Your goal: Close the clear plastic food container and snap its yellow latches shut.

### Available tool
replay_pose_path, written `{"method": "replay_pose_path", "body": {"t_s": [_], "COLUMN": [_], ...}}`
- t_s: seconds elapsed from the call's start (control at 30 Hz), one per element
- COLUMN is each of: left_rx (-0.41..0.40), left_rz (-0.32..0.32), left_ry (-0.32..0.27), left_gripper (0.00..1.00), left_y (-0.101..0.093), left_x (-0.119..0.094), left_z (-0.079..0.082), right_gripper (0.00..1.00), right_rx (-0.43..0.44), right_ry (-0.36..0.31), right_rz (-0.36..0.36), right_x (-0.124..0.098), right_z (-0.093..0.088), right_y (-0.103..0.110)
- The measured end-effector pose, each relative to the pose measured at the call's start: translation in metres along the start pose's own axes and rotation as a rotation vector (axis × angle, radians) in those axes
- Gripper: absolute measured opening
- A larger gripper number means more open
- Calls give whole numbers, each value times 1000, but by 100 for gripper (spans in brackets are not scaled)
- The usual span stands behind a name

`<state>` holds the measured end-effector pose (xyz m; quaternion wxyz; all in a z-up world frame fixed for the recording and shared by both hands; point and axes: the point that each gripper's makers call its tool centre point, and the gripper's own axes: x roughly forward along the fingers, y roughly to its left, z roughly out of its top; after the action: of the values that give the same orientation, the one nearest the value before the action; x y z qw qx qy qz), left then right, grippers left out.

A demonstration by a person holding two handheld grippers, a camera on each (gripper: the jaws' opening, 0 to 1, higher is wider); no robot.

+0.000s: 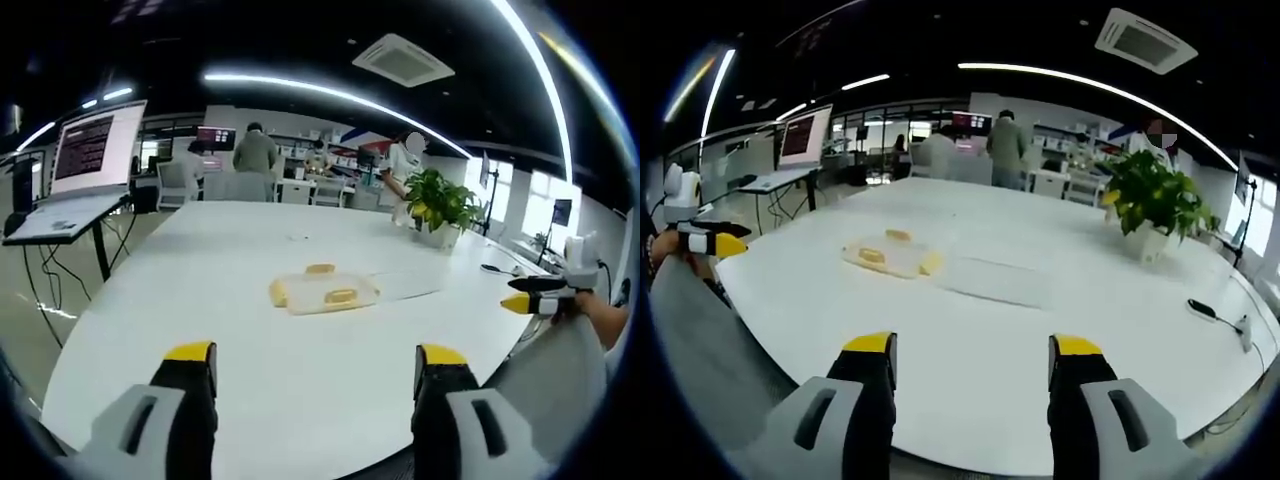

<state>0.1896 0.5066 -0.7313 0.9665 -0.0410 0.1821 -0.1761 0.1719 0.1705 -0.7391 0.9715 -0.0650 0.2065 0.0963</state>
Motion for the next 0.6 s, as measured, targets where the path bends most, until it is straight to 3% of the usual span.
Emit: {"method": "replay_pose_path", "body": {"t_s": [0.6], "left_rx": [-15], "left_rz": [8], "left_ry": [-8], "left_gripper": [77], "left_y": [2], "left_x": [1], "left_z": [1], "right_gripper": [56], "right_rx": [-8], "right_ry": [15], "right_rz": [-5], "right_x": [1], "right_z": [-2], "right_y": [-1]}}
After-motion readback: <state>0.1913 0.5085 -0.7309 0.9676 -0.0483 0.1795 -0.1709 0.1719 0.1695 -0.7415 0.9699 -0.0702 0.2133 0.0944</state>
